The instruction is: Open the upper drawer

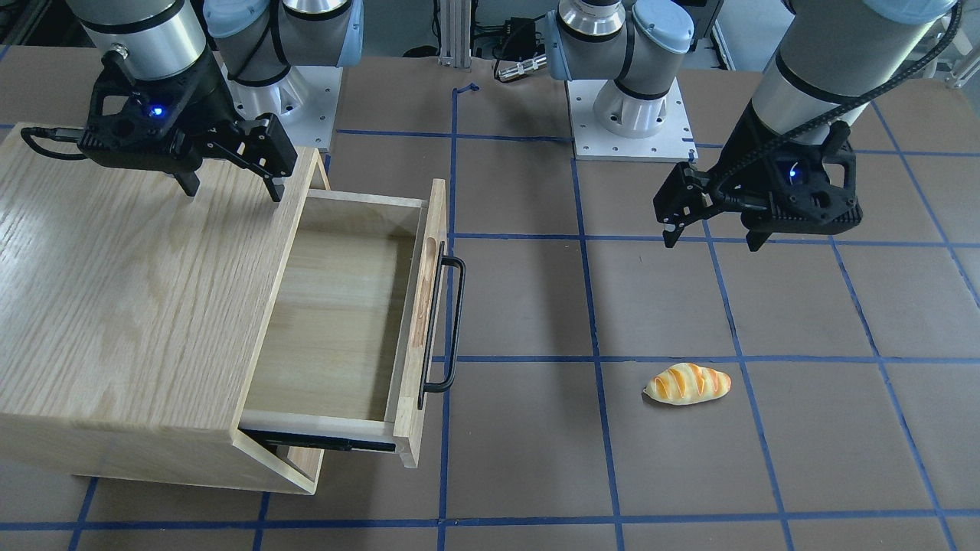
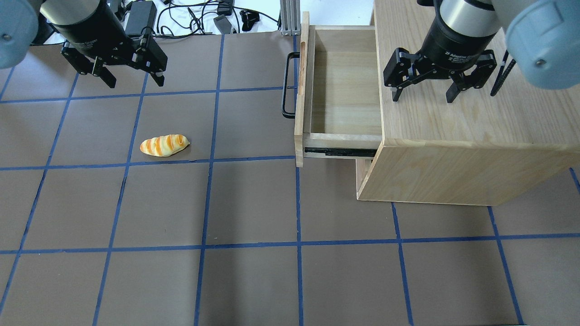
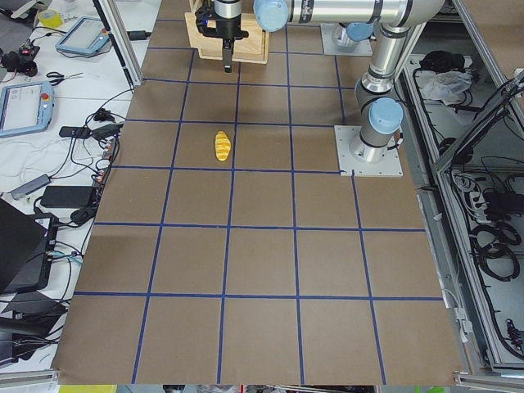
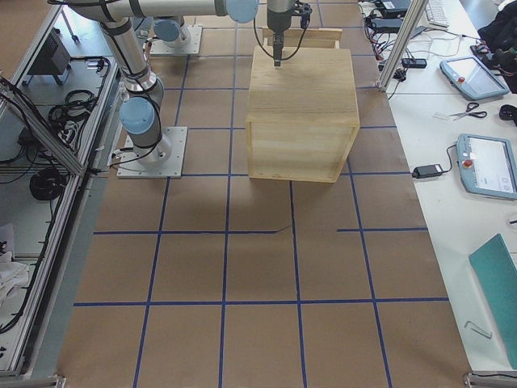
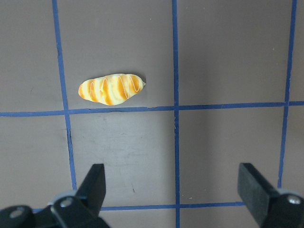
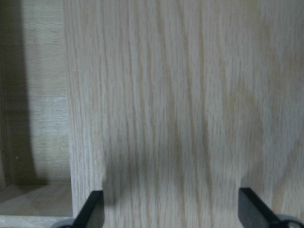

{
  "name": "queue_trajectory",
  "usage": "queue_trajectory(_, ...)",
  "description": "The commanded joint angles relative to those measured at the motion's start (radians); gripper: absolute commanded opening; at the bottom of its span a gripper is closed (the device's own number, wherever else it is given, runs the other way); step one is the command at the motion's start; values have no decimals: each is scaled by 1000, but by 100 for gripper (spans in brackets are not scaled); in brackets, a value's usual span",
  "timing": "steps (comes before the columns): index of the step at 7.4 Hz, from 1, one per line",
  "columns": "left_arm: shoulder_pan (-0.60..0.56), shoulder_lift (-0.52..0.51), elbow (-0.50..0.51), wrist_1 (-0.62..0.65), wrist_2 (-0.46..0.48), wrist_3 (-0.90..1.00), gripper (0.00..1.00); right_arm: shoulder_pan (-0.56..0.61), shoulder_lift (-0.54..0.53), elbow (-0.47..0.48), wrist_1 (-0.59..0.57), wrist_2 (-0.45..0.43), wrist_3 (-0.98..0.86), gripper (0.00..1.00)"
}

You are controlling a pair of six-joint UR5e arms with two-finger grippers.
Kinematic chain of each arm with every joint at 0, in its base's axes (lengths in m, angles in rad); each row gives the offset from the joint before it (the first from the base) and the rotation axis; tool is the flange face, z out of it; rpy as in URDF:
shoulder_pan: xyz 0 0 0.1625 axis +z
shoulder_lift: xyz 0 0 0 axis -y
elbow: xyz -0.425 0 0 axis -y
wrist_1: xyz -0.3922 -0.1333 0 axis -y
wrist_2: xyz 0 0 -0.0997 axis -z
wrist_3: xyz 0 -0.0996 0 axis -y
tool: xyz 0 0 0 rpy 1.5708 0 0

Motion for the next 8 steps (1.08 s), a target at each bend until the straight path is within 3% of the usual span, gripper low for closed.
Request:
queue_trajectory(1,3,15,-17,-1,1,0,100,0,0,0,0,1,0,100)
queue_trajectory(8,7,18,-29,-3,2,0,100,0,0,0,0,0,0,100)
